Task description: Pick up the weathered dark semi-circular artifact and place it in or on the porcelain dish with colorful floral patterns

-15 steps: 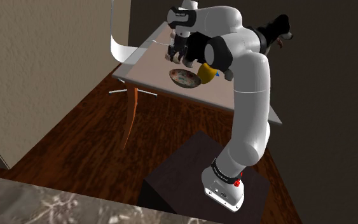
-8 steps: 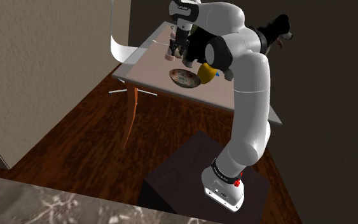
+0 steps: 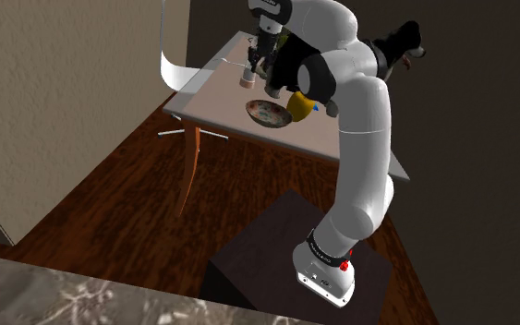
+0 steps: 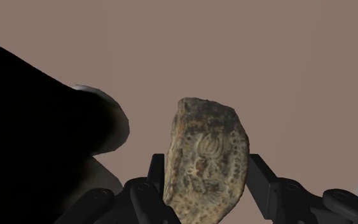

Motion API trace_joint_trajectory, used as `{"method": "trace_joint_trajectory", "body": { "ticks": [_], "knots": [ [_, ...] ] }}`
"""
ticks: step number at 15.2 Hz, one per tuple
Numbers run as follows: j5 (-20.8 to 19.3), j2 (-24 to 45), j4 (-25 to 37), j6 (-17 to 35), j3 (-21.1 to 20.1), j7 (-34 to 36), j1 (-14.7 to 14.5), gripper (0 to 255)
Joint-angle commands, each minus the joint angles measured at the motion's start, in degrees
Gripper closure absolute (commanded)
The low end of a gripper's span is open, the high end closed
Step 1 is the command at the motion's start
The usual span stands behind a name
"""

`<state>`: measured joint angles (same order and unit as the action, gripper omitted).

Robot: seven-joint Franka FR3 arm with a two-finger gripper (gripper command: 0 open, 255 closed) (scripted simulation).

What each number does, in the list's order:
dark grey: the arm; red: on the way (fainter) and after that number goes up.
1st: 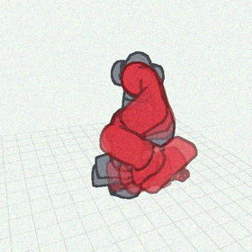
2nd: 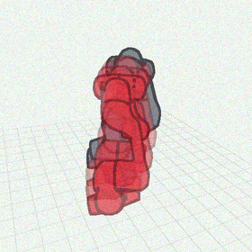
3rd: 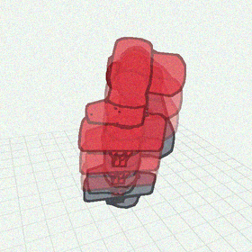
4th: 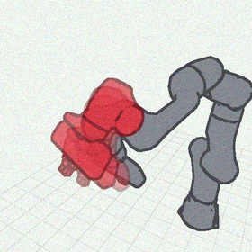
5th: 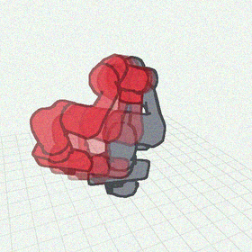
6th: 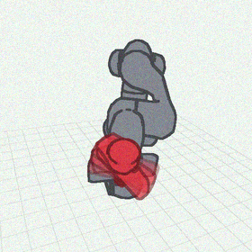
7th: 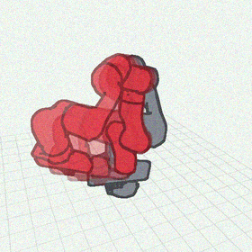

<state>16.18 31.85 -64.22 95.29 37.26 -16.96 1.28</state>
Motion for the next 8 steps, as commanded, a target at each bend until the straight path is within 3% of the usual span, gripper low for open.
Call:
{"method": "trace_joint_trajectory", "body": {
  "ticks": [1,5,8],
  "knots": [
    [-1.6,-3.5,-4.8,1.5,0.8,0.3,-2.4,255],
    [-8.8,-16.1,-21.8,7.3,3.1,3.6,-10.9,255],
    [-15.1,-25.5,-31.7,9.9,3.5,7.8,-15.6,255]
  ]
}}
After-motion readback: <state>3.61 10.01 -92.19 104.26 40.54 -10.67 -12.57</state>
